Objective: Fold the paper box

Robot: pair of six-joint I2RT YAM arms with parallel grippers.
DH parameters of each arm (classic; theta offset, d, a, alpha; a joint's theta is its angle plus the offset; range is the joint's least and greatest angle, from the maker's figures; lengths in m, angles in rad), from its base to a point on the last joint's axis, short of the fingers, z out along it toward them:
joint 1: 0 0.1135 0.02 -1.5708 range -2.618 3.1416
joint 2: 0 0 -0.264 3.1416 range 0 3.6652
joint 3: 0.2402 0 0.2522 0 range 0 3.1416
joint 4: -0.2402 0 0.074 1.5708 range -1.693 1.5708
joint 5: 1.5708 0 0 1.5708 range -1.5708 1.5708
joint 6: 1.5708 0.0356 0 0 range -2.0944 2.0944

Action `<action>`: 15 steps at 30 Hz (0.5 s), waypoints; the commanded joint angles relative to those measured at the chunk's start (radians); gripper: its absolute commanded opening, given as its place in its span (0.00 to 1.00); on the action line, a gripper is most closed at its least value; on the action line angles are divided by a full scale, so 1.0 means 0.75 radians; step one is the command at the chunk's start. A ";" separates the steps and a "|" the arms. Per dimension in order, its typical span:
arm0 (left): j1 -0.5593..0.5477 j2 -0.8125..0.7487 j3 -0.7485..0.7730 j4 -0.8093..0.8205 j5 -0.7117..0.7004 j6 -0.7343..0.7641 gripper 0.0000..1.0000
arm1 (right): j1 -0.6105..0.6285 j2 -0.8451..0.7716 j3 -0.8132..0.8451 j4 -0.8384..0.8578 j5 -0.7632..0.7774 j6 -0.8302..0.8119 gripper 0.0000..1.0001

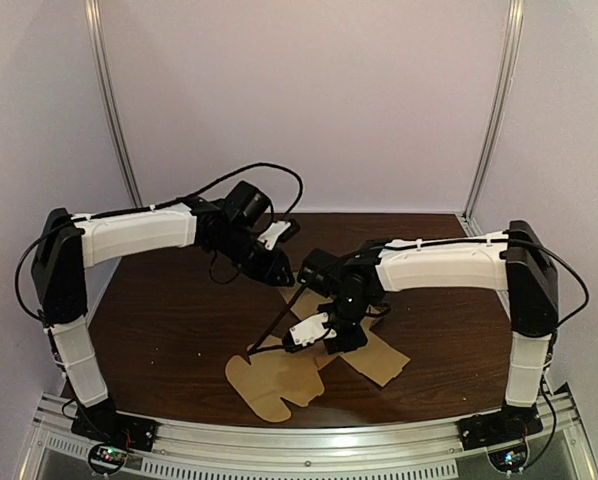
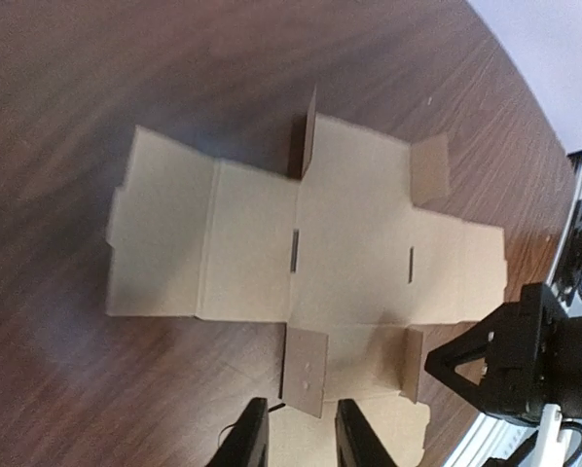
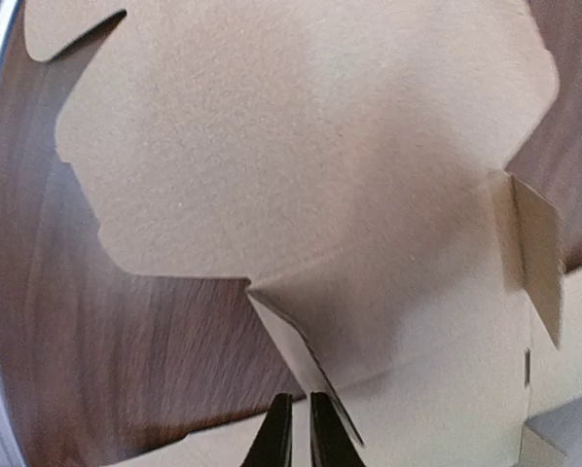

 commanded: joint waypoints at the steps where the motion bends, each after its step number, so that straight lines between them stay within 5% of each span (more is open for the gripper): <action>1: 0.045 -0.126 0.145 -0.198 -0.226 0.107 0.30 | -0.016 -0.228 0.048 -0.125 0.035 0.087 0.15; 8: 0.151 -0.094 0.141 -0.095 -0.333 0.122 0.44 | -0.193 -0.428 0.062 -0.059 0.032 0.266 0.34; 10: 0.157 -0.056 0.135 -0.044 -0.318 0.135 0.46 | -0.326 -0.515 0.036 0.060 -0.077 0.420 0.52; 12: 0.157 -0.008 0.137 0.001 -0.291 0.144 0.48 | -0.484 -0.589 -0.049 0.261 -0.187 0.659 0.96; 15: 0.157 0.066 0.149 0.031 -0.233 0.157 0.51 | -0.623 -0.652 -0.118 0.348 -0.334 0.776 1.00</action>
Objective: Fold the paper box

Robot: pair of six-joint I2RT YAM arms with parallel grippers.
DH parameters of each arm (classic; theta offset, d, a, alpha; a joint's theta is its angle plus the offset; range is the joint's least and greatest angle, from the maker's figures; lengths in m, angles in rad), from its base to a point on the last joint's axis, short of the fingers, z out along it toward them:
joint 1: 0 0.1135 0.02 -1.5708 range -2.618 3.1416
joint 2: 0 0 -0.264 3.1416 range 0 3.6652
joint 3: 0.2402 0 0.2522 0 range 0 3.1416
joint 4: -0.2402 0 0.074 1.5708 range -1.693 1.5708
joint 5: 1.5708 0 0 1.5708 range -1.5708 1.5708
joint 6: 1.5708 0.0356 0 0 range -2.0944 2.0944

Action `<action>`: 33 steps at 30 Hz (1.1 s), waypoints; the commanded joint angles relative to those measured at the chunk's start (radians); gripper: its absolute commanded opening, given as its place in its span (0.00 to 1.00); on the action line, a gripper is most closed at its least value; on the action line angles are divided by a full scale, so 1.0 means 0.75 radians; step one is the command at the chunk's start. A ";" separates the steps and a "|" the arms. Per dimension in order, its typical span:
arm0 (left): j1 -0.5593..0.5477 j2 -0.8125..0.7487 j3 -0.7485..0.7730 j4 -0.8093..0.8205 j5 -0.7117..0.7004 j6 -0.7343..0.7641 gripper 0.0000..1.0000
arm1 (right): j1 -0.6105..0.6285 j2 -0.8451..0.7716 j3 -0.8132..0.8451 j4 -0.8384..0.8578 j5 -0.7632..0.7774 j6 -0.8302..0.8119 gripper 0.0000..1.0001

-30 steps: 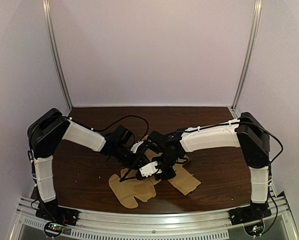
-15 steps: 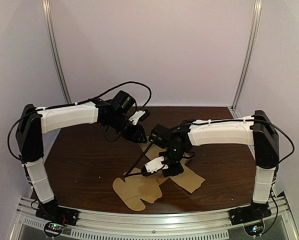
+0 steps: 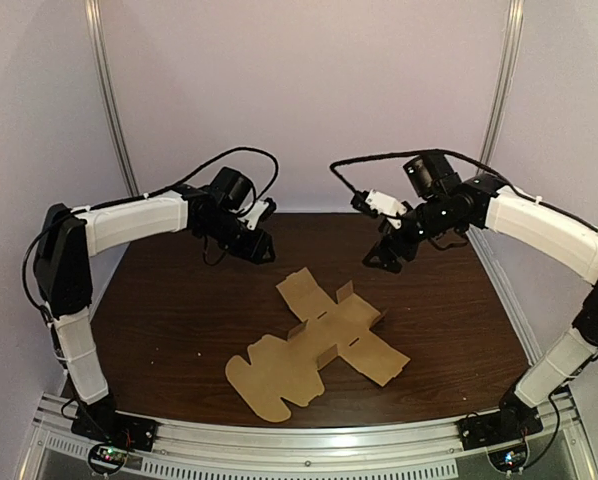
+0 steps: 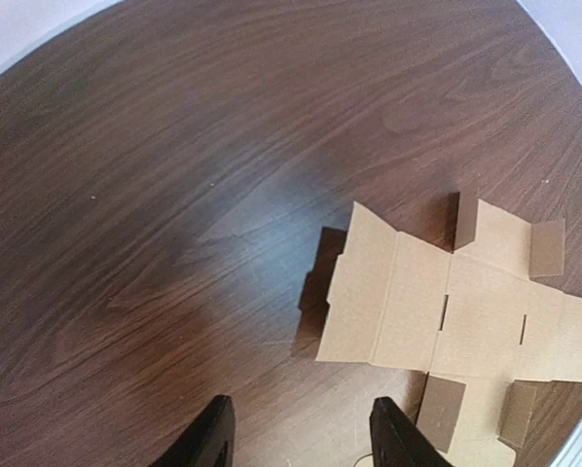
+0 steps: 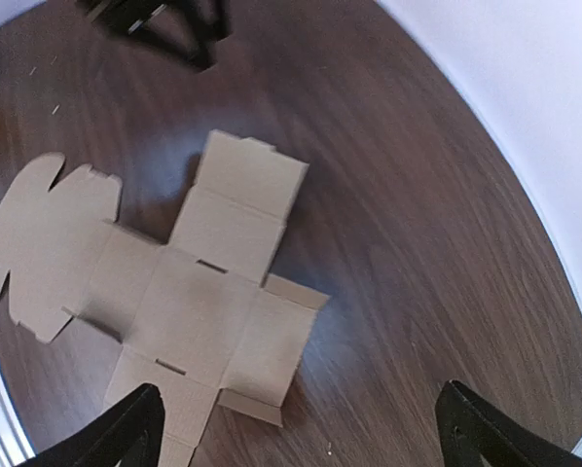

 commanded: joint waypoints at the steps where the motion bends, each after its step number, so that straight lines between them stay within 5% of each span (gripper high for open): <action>1: -0.009 0.108 -0.003 0.083 0.065 0.044 0.52 | -0.176 -0.086 -0.087 0.166 -0.237 0.304 1.00; 6: -0.009 0.223 0.031 0.116 0.137 0.047 0.61 | -0.237 -0.068 -0.126 0.041 -0.377 0.244 1.00; 14: -0.011 0.362 0.091 0.139 0.263 0.042 0.59 | -0.259 -0.078 -0.177 0.003 -0.377 0.178 0.96; 19: -0.011 0.384 0.096 0.188 0.390 0.025 0.34 | -0.273 -0.029 -0.172 -0.011 -0.325 0.152 0.93; 24: -0.028 0.350 0.064 0.232 0.463 0.017 0.09 | -0.322 0.146 -0.036 -0.200 -0.358 0.074 0.76; 28: -0.052 0.243 -0.069 0.336 0.458 0.015 0.00 | -0.367 0.291 0.043 -0.287 -0.352 0.054 0.73; 33: -0.085 0.025 -0.325 0.595 0.489 -0.002 0.00 | -0.388 0.400 0.078 -0.314 -0.370 0.089 0.72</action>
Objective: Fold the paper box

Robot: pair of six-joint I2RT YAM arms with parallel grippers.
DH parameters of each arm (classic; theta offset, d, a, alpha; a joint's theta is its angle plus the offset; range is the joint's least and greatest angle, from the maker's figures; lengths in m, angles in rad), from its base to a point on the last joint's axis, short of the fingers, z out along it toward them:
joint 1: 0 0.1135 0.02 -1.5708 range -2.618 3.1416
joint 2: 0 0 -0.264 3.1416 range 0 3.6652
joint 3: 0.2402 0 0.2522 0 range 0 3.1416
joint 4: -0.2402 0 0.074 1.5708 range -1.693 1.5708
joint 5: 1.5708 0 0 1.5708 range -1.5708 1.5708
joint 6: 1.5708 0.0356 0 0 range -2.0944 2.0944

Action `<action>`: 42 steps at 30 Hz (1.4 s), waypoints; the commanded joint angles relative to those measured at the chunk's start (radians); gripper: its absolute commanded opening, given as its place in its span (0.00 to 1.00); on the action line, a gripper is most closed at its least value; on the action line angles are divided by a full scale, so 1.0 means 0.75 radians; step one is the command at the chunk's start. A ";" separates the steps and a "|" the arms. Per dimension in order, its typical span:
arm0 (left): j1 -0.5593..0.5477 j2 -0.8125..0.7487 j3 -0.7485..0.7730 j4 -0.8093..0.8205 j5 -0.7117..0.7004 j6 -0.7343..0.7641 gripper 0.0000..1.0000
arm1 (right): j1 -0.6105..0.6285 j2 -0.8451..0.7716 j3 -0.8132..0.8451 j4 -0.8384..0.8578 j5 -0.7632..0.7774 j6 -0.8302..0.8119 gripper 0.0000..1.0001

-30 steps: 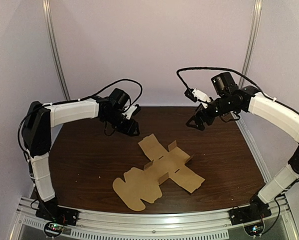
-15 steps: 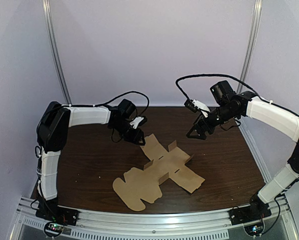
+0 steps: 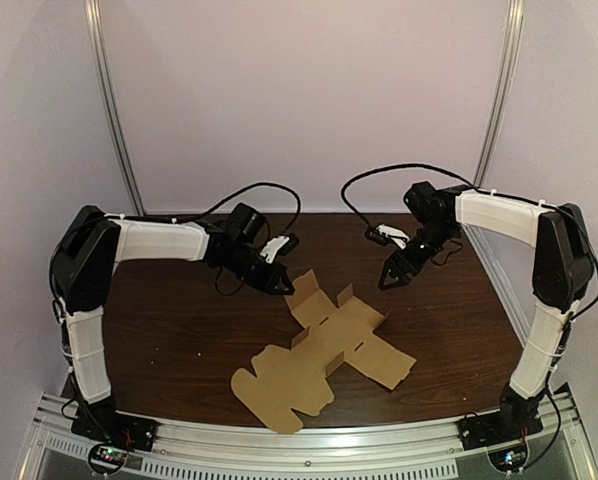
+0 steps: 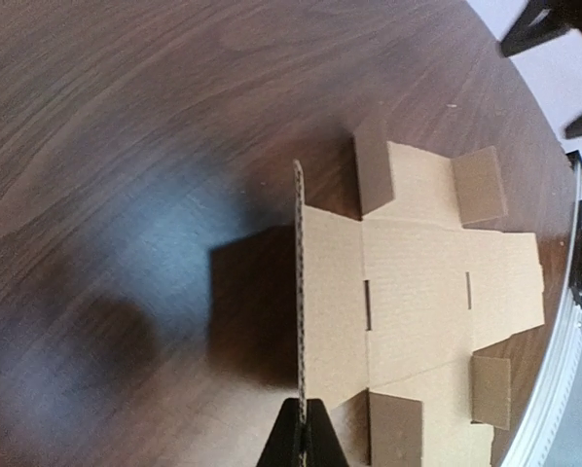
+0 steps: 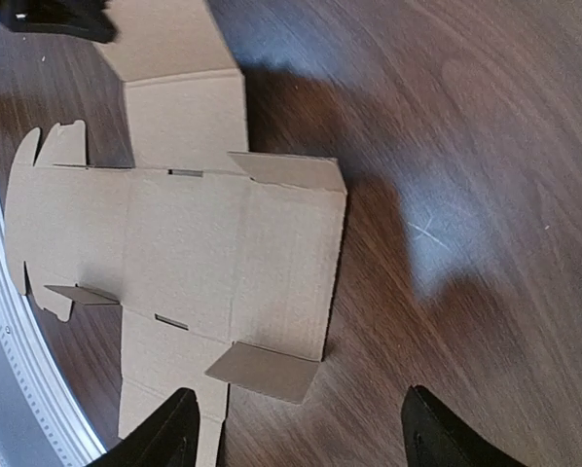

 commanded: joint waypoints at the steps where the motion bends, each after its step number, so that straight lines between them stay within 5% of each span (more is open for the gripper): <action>1: -0.038 -0.219 -0.175 0.278 0.052 -0.013 0.00 | -0.014 0.051 0.046 -0.092 -0.029 0.005 0.72; 11: -0.086 -0.465 -0.507 0.600 -0.050 -0.066 0.00 | -0.015 0.117 0.097 -0.183 -0.265 -0.001 0.69; 16: -0.086 -0.497 -0.572 0.635 -0.105 -0.068 0.00 | -0.015 0.183 0.163 -0.252 -0.332 0.014 0.58; 29: -0.086 -0.575 -0.633 0.669 -0.124 -0.058 0.00 | -0.016 0.291 0.239 -0.266 -0.247 0.043 0.59; 42: -0.085 -0.574 -0.624 0.658 -0.189 -0.054 0.00 | -0.017 0.363 0.308 -0.442 -0.408 -0.039 0.22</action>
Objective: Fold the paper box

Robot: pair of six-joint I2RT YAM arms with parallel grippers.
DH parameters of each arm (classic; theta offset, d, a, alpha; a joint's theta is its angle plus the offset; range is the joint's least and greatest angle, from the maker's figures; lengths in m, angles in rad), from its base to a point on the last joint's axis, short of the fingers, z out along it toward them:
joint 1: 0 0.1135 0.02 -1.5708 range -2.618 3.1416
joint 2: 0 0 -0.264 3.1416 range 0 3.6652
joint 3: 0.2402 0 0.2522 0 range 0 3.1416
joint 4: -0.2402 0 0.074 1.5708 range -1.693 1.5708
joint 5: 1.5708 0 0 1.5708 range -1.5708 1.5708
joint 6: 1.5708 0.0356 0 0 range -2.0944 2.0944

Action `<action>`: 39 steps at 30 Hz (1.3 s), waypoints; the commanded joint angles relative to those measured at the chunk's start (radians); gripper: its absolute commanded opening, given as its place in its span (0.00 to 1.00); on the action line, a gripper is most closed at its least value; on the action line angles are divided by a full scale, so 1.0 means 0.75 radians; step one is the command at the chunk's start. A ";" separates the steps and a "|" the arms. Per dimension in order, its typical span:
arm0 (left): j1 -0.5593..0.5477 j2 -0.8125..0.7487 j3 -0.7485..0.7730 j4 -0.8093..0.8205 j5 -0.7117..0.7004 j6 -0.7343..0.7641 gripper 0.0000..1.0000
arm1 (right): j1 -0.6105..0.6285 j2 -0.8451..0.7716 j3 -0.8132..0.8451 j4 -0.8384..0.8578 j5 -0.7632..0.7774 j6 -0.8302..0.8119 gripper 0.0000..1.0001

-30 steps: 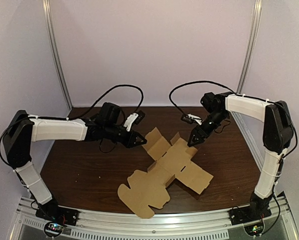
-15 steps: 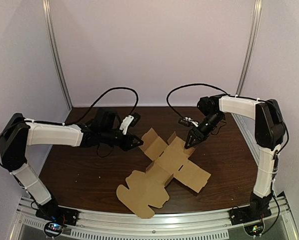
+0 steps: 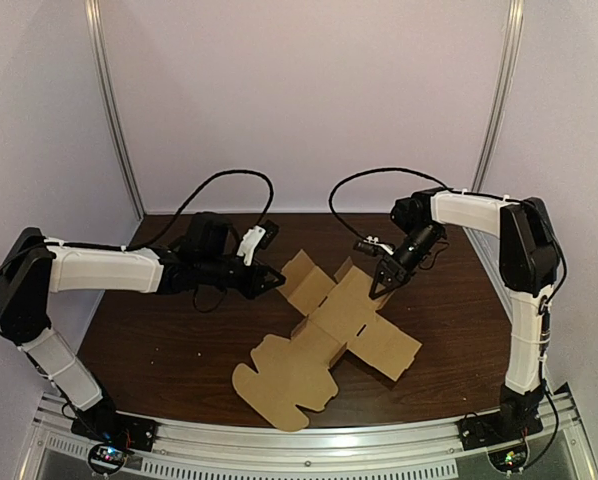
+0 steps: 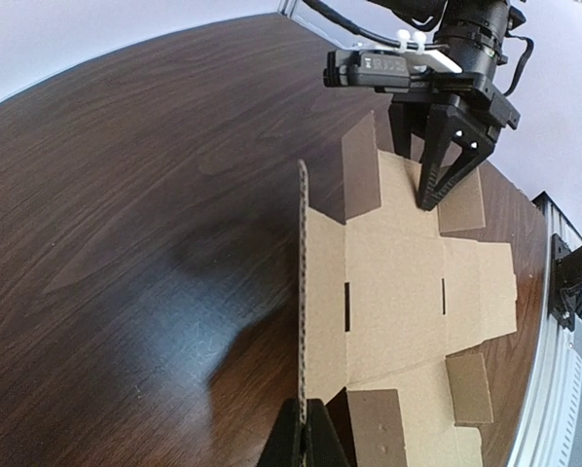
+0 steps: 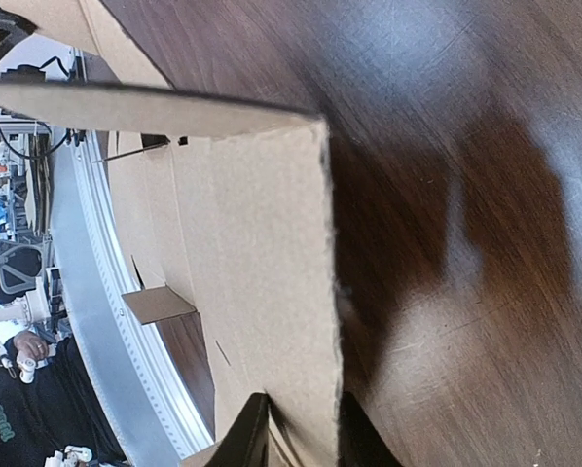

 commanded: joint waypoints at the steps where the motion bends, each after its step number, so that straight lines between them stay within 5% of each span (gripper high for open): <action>1: -0.006 -0.018 -0.004 0.047 -0.038 0.012 0.00 | -0.006 0.019 0.042 -0.074 -0.050 -0.029 0.19; 8: -0.007 -0.010 -0.003 0.036 -0.068 0.002 0.00 | -0.005 0.019 0.063 -0.068 -0.029 -0.036 0.00; 11: -0.007 -0.020 -0.010 0.008 -0.149 0.007 0.18 | -0.004 0.002 0.118 -0.073 0.075 -0.038 0.00; 19: -0.005 -0.132 -0.184 0.069 -0.297 -0.052 0.40 | 0.092 -0.063 0.373 -0.015 0.646 -0.094 0.00; 28: -0.005 -0.301 -0.417 0.177 -0.468 -0.090 0.43 | 0.318 -0.047 0.413 0.193 1.234 -0.312 0.00; 39: 0.050 -0.155 -0.467 0.296 -0.613 -0.178 0.51 | 0.573 -0.261 -0.128 0.767 1.513 -0.483 0.00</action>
